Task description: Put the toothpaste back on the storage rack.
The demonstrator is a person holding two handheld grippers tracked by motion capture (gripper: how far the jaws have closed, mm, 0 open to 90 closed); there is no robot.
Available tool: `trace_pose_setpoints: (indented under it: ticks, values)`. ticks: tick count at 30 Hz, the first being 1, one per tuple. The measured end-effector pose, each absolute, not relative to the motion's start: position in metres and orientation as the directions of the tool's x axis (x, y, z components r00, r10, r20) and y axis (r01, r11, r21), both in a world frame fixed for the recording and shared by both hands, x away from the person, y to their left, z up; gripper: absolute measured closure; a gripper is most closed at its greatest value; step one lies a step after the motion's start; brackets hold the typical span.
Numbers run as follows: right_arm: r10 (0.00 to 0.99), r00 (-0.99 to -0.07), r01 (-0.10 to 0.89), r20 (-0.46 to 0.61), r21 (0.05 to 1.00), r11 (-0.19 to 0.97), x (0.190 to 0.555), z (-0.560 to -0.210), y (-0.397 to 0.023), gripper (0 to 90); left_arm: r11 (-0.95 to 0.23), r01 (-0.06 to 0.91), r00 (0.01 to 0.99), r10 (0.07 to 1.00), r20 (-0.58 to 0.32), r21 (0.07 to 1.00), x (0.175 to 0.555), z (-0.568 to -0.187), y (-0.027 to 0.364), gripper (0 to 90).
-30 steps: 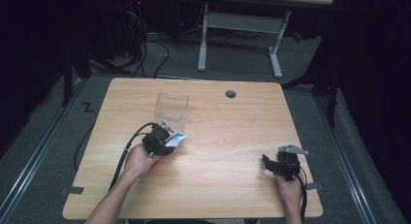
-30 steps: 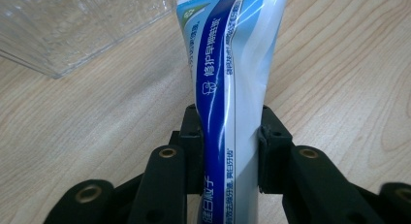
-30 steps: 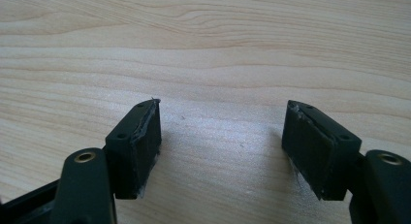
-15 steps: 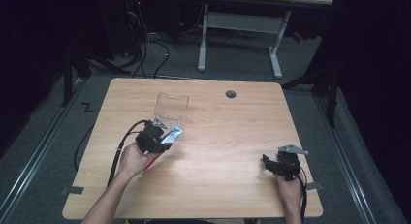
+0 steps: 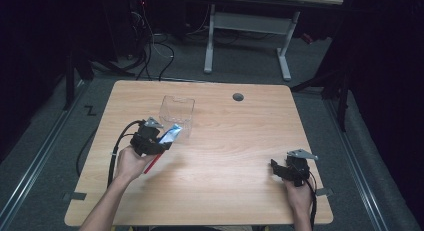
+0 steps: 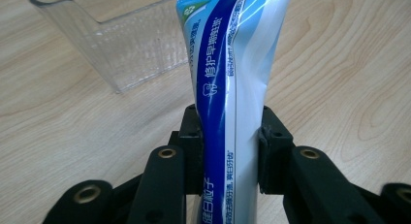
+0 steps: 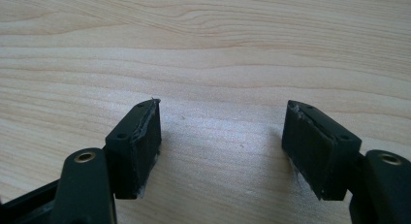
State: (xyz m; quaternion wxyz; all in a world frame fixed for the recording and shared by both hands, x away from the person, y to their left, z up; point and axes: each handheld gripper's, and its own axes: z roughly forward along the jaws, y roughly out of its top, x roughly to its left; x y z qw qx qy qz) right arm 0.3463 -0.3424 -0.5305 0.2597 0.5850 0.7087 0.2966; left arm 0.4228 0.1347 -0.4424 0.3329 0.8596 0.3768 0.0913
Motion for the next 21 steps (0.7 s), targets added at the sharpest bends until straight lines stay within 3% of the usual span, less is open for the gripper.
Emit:
trace_pose_setpoints:
  ticks: [21]
  values:
    - [0.983,-0.180,0.675,-0.021,0.724,0.139,0.346,-0.531,-0.342,30.5,-0.410,0.551,0.670,0.736,-0.093,0.727,0.434,-0.407,0.150,69.4]
